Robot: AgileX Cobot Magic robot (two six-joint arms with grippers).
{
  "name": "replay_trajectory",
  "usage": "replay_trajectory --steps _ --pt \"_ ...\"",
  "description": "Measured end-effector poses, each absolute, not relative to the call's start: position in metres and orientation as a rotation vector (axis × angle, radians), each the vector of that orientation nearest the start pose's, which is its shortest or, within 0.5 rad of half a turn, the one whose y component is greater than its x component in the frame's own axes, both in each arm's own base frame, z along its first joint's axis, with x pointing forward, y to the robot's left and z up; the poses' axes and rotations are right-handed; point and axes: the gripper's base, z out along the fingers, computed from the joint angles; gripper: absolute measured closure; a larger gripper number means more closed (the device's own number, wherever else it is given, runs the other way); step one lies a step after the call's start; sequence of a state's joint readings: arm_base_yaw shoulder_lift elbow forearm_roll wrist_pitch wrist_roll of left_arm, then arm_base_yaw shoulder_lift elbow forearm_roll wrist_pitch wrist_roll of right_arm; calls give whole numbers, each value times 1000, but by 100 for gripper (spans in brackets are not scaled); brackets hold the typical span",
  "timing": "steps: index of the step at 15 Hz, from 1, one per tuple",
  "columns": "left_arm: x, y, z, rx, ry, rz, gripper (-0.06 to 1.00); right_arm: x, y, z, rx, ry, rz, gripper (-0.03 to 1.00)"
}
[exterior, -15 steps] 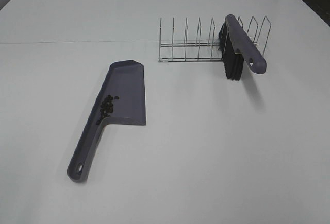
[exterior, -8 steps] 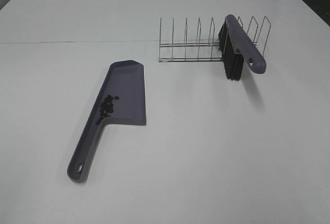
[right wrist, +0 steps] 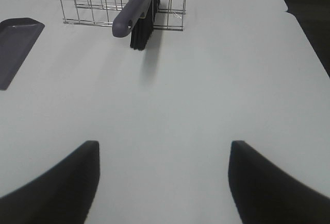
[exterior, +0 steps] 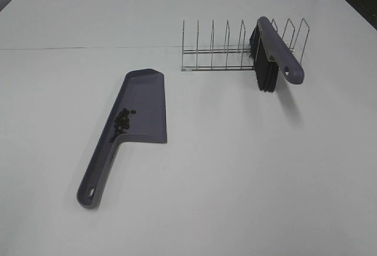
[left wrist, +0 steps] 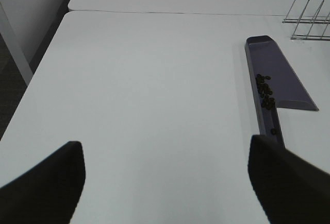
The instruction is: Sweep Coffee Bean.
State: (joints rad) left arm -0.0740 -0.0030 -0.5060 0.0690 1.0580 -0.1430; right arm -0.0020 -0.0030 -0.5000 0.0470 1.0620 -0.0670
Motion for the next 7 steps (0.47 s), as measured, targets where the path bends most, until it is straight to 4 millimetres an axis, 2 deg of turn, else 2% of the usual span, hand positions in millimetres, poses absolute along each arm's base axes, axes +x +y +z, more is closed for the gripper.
replay_trajectory --steps 7 --pt "-6 6 279 -72 2030 -54 14 -5 4 277 -69 2041 13 35"
